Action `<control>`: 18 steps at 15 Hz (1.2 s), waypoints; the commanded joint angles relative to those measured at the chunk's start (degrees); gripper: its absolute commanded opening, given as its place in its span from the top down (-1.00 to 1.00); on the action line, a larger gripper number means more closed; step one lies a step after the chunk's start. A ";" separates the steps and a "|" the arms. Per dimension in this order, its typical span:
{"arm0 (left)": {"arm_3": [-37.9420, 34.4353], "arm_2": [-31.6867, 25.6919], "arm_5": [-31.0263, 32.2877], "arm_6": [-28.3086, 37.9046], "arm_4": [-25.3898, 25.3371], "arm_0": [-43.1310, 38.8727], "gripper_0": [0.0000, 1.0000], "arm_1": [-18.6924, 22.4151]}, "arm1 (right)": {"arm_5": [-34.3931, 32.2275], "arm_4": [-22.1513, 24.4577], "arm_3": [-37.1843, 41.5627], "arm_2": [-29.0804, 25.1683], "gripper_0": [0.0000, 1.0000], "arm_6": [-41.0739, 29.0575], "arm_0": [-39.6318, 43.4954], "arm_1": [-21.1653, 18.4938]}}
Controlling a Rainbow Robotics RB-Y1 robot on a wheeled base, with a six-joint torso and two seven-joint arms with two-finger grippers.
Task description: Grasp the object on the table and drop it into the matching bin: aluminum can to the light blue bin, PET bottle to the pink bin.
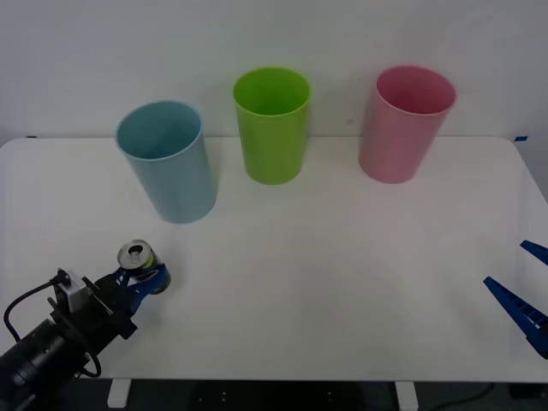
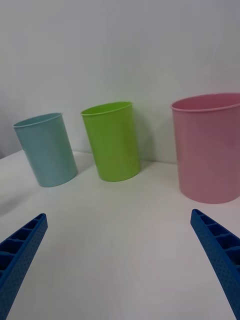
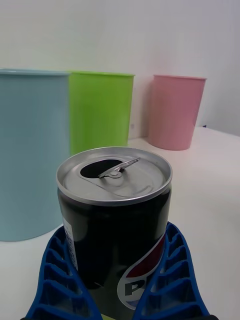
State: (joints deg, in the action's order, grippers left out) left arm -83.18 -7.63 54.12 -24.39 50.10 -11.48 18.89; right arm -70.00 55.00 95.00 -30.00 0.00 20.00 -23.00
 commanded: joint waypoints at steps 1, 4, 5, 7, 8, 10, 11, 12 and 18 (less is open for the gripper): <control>-3.75 -0.63 -0.77 4.88 0.00 -0.03 1.00 0.00 | 0.00 0.00 0.00 0.00 -1.00 0.00 0.00 0.00; -7.88 -0.89 -3.23 9.54 0.08 0.06 1.00 0.00 | 0.00 0.00 0.00 0.00 -1.00 0.00 0.00 0.00; -9.29 -0.98 -4.55 10.77 0.17 0.06 1.00 0.00 | 0.00 0.00 0.00 0.00 -1.00 0.00 0.00 0.00; -11.66 -0.98 -7.10 11.47 0.17 0.06 1.00 0.00 | 0.00 0.00 0.00 0.00 -1.00 0.00 0.00 0.00; -12.89 -0.98 -8.51 12.18 0.17 0.06 1.00 0.00 | 0.00 0.00 0.00 0.00 -1.00 0.00 0.00 0.00; -14.82 -1.07 -10.62 13.67 0.08 0.15 1.00 0.00 | 0.00 0.00 0.00 0.00 -1.00 0.00 0.00 0.00; -16.67 -1.15 -11.85 16.39 0.08 0.06 1.00 0.00 | 0.00 0.00 0.00 0.00 -1.00 0.00 0.00 0.00; -18.07 -1.42 -12.64 18.33 0.61 0.06 1.00 0.09 | 0.00 0.00 0.00 0.00 -1.00 0.00 0.00 0.00; -25.98 -2.65 -17.47 29.84 0.96 0.58 1.00 3.43 | 0.00 0.00 0.00 0.00 -1.00 0.00 0.00 0.00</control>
State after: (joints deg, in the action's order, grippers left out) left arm -108.45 -10.28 37.31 4.32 51.03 -11.14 21.78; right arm -70.00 55.00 95.00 -30.00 0.00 20.00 -23.00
